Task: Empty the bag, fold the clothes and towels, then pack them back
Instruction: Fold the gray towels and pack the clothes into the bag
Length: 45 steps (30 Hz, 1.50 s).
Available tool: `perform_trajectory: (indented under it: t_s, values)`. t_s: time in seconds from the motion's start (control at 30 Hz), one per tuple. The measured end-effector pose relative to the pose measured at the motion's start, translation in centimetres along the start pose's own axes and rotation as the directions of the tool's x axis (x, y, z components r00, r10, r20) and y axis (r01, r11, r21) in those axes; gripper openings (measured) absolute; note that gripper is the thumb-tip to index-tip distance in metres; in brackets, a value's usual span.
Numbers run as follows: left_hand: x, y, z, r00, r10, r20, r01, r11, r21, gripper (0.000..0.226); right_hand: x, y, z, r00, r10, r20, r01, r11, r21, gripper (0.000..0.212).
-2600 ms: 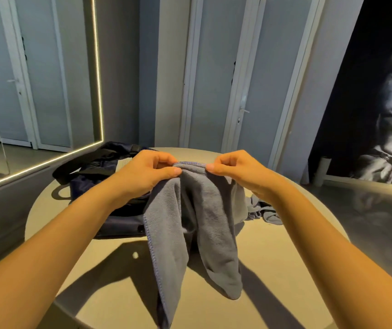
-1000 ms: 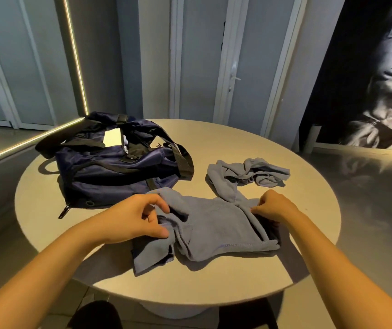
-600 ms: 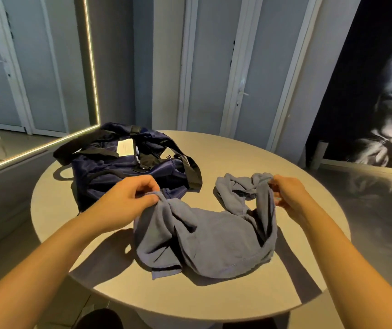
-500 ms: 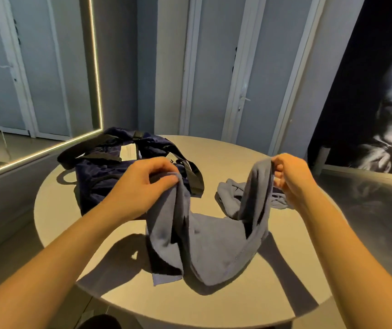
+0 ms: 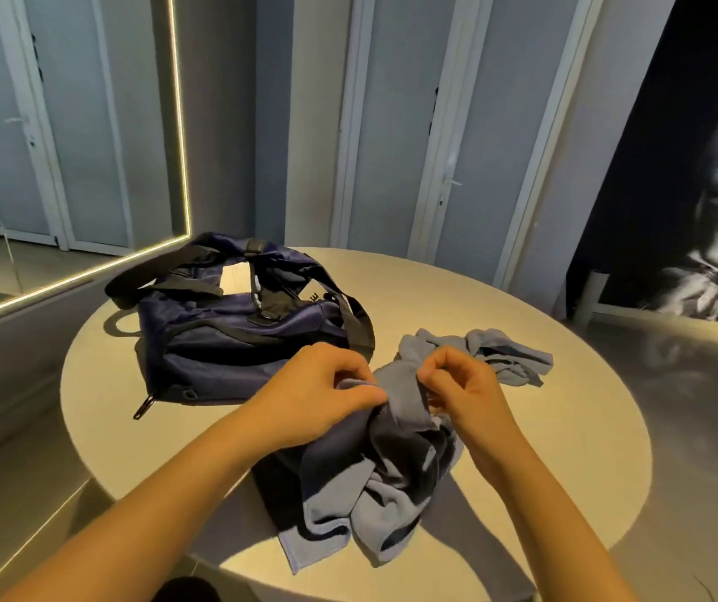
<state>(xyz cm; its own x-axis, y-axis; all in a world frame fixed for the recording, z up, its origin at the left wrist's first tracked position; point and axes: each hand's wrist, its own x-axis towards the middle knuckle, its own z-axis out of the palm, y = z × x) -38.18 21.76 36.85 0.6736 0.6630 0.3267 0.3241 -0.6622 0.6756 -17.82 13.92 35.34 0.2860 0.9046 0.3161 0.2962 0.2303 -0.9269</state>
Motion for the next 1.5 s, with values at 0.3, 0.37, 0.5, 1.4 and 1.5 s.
perform_trajectory:
  t_s: [0.3, 0.37, 0.5, 1.4, 1.5]
  values:
    - [-1.2, 0.0, 1.3, 0.999, -0.036, -0.041, 0.024, 0.964, -0.263, 0.006, -2.0, 1.3, 1.4, 0.999, -0.021, 0.032, 0.019, 0.998, 0.065, 0.010]
    - [-1.2, 0.0, 1.6, 1.000, -0.020, 0.001, 0.020, 0.978, -0.208, 0.013, -2.4, 1.4, 1.6, 0.998, -0.039, 0.041, 0.038, 0.999, 0.030, 0.011]
    - [-1.8, 0.1, 1.2, 0.999, 0.025, 0.034, -0.021, 0.992, -0.126, 0.020, -2.7, 1.3, 0.9, 0.999, -0.037, -0.018, 0.037, 0.999, 0.023, 0.021]
    - [-0.1, 2.0, 3.3, 0.952, 0.195, -0.235, -0.233, 0.961, -0.150, 0.006, -4.9, -1.6, -0.5, 0.993, -0.110, -0.047, 0.115, 0.986, 0.118, 0.019]
    - [-0.1, 2.2, 3.4, 0.971, 0.138, -0.197, -0.178, 0.963, -0.200, 0.003, -4.6, -1.4, -0.4, 0.990, -0.113, -0.082, 0.119, 0.991, 0.065, 0.018]
